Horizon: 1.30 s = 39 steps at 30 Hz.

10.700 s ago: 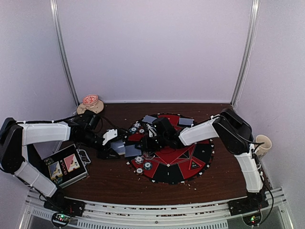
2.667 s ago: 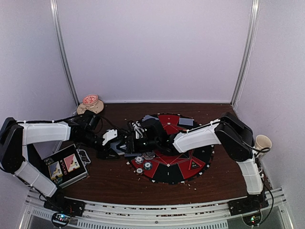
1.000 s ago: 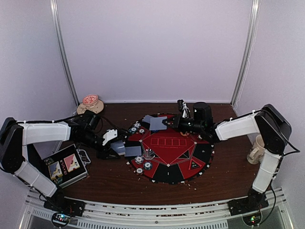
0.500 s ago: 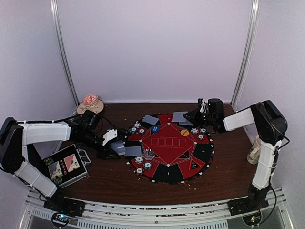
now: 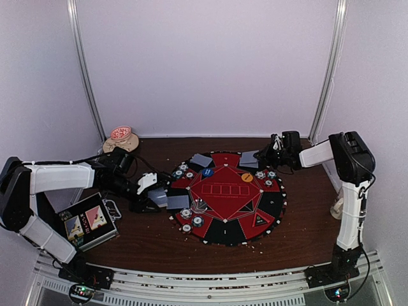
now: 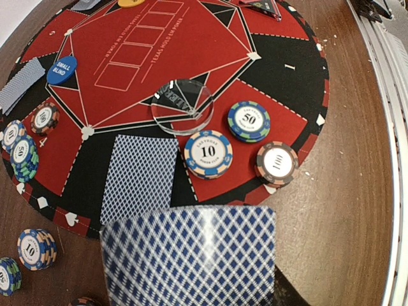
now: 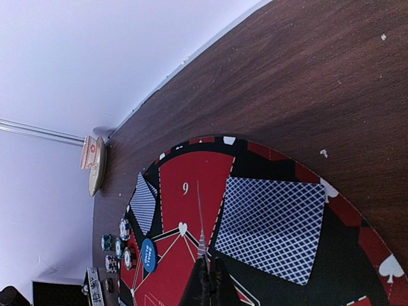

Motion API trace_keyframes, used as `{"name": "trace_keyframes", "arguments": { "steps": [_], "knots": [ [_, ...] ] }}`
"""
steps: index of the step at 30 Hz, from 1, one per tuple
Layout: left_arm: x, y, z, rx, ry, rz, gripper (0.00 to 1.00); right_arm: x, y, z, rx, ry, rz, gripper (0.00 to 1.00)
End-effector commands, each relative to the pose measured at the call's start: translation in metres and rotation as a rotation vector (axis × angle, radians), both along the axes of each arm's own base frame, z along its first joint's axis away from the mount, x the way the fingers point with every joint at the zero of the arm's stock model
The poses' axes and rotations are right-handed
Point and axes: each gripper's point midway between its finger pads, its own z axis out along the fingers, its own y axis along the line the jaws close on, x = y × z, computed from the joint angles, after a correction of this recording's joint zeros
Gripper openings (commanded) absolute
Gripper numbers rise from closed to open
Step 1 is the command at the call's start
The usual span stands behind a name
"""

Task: Distribute texas hold em gaming equipment
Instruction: Distribute the poker card in the big blind area.

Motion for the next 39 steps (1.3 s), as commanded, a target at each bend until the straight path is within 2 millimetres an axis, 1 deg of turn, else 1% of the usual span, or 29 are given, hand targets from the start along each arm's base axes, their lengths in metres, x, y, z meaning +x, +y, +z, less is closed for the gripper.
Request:
{"name": "trace_keyframes", "arguments": {
  "steps": [1, 9, 10, 12, 16, 19, 22, 26, 30, 31, 32, 33, 34, 36, 38, 39],
  "knots": [
    [0.002, -0.002, 0.004, -0.017, -0.019, -0.013, 0.45, 0.009, -0.003, -0.009, -0.025, 0.024, 0.019, 0.00],
    [0.002, -0.002, 0.003, -0.015, -0.016, -0.013, 0.45, 0.019, -0.007, -0.021, -0.060, 0.064, 0.020, 0.00],
    [0.002, -0.002, 0.002, -0.014, -0.016, -0.014, 0.45, 0.020, -0.007, -0.022, -0.065, 0.065, 0.020, 0.01],
    [0.002, -0.002, 0.002, -0.014, -0.016, -0.015, 0.45, 0.021, -0.008, -0.024, -0.078, 0.071, 0.018, 0.07],
    [0.002, -0.002, 0.002, -0.014, -0.015, -0.014, 0.45, 0.023, -0.012, -0.025, -0.110, 0.080, 0.010, 0.29],
    [0.002, -0.002, 0.002, -0.013, -0.016, -0.013, 0.45, 0.025, -0.017, -0.021, -0.148, 0.080, -0.007, 0.41],
    [0.002, -0.002, 0.002, -0.013, -0.015, -0.012, 0.45, 0.027, -0.024, -0.015, -0.191, 0.073, -0.028, 0.49],
    [0.002, -0.002, 0.002, -0.013, -0.015, -0.013, 0.45, 0.028, -0.031, -0.005, -0.238, 0.064, -0.051, 0.56],
    [0.002, -0.002, 0.002, -0.013, -0.015, -0.012, 0.45, 0.027, -0.042, 0.008, -0.300, 0.050, -0.087, 0.63],
    [0.002, -0.002, 0.002, -0.013, -0.016, -0.011, 0.45, 0.025, -0.045, 0.014, -0.317, 0.041, -0.099, 0.66],
    [0.002, -0.002, 0.002, -0.013, -0.015, -0.013, 0.45, 0.022, -0.047, 0.026, -0.329, 0.015, -0.116, 0.68],
    [0.002, -0.002, 0.002, -0.012, -0.015, -0.012, 0.45, 0.017, -0.047, 0.032, -0.337, -0.001, -0.124, 0.70],
    [0.002, -0.002, 0.002, -0.013, -0.016, -0.012, 0.45, 0.012, -0.043, 0.041, -0.336, -0.029, -0.124, 0.71],
    [0.002, -0.002, 0.002, -0.013, -0.015, -0.013, 0.45, -0.004, -0.026, 0.057, -0.321, -0.077, -0.089, 0.73],
    [0.002, -0.002, 0.002, -0.012, -0.017, -0.011, 0.45, -0.025, -0.002, 0.070, -0.294, -0.125, -0.035, 0.75],
    [0.002, -0.002, 0.003, -0.014, -0.018, -0.012, 0.45, -0.037, 0.020, 0.077, -0.271, -0.162, 0.011, 0.75]
  ]
}}
